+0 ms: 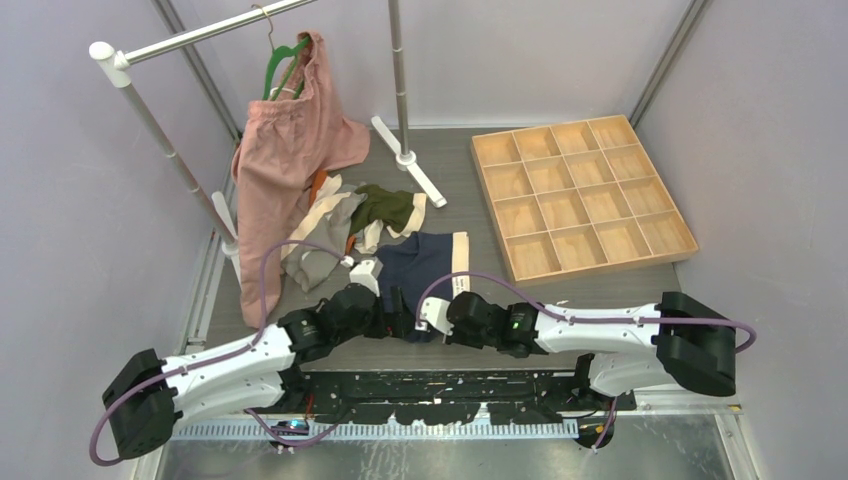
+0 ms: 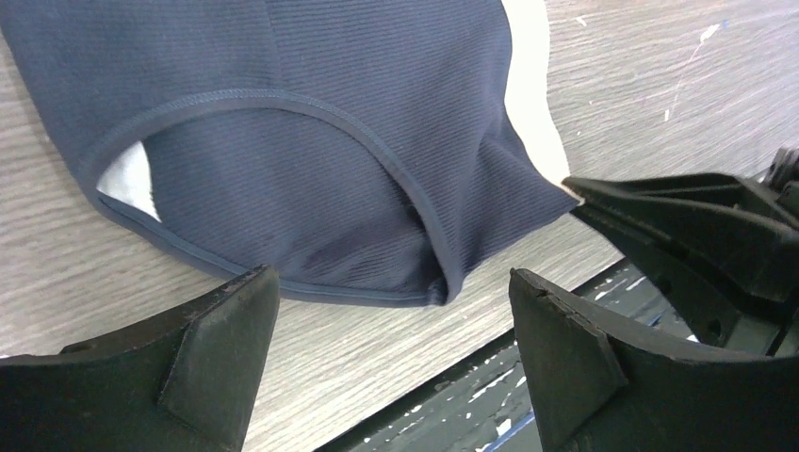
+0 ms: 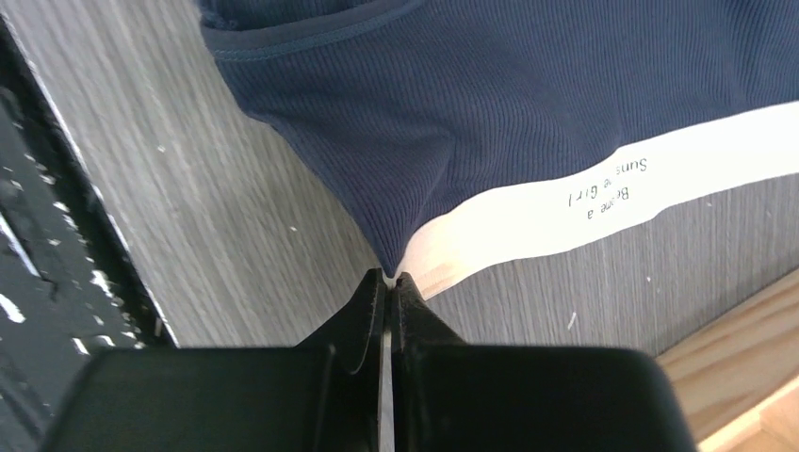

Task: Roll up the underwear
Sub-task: Fold the underwear at the center of the board.

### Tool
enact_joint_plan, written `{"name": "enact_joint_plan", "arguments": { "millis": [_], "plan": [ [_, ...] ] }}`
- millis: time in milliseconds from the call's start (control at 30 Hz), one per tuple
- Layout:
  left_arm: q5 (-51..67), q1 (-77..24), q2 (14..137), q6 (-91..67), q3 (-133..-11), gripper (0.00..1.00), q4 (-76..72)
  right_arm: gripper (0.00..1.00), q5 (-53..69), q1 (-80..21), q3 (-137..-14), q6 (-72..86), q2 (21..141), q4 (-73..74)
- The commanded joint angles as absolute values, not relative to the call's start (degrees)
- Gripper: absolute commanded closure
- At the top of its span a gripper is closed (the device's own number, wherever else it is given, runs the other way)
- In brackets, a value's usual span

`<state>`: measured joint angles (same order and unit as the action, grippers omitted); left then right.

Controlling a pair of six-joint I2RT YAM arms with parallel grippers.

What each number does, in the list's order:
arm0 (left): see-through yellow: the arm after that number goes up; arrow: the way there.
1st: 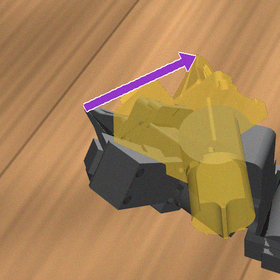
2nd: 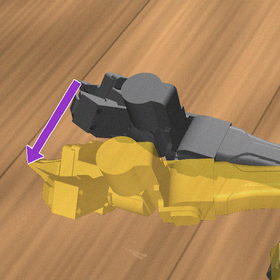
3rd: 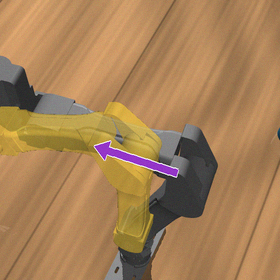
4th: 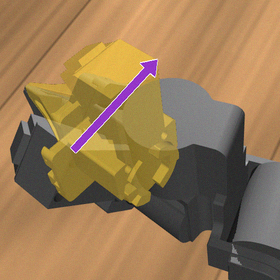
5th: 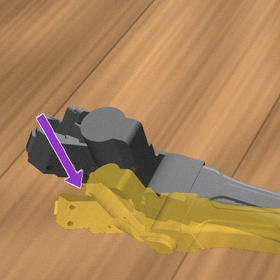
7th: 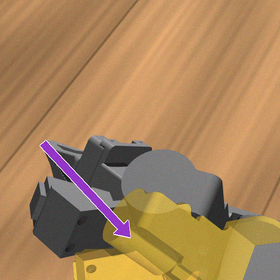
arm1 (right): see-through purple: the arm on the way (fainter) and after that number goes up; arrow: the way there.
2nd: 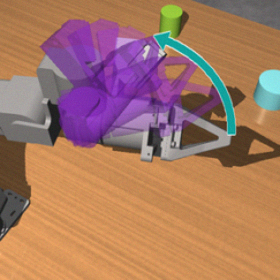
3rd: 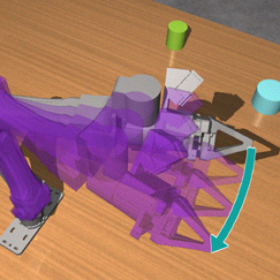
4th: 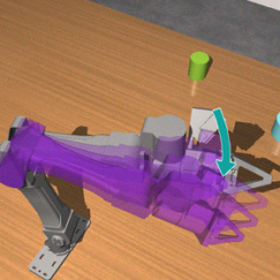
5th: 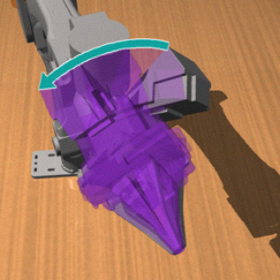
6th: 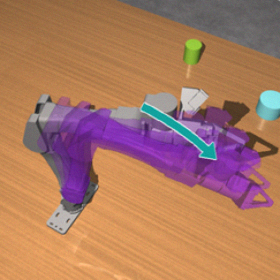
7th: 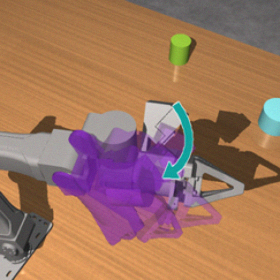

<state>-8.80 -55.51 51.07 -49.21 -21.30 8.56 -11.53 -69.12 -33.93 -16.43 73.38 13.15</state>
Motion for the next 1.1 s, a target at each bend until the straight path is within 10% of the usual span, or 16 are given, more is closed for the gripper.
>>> {"name": "enact_joint_plan", "arguments": {
  "millis": [0, 767, 1067],
  "plan": [
    [-10.48, -55.81, 47.14, -56.73, -19.57, 0.07, 8.67, 0.99, -8.71, -69.97, -36.11, -12.69, 73.16, 8.97],
    [-20.67, -67.41, 50.82, -79.43, -16.26, 0.1, 9.0, 0.99, -9.05, -71.04, -34.53, -10.56, 72.51, 6.85],
    [-24.1, -67.35, 59.37, -81.5, -16.41, 0.27, 2.27, 0.99, -8.96, -71.26, -34.45, -10.55, 72.33, 6.86]
  ]
}}
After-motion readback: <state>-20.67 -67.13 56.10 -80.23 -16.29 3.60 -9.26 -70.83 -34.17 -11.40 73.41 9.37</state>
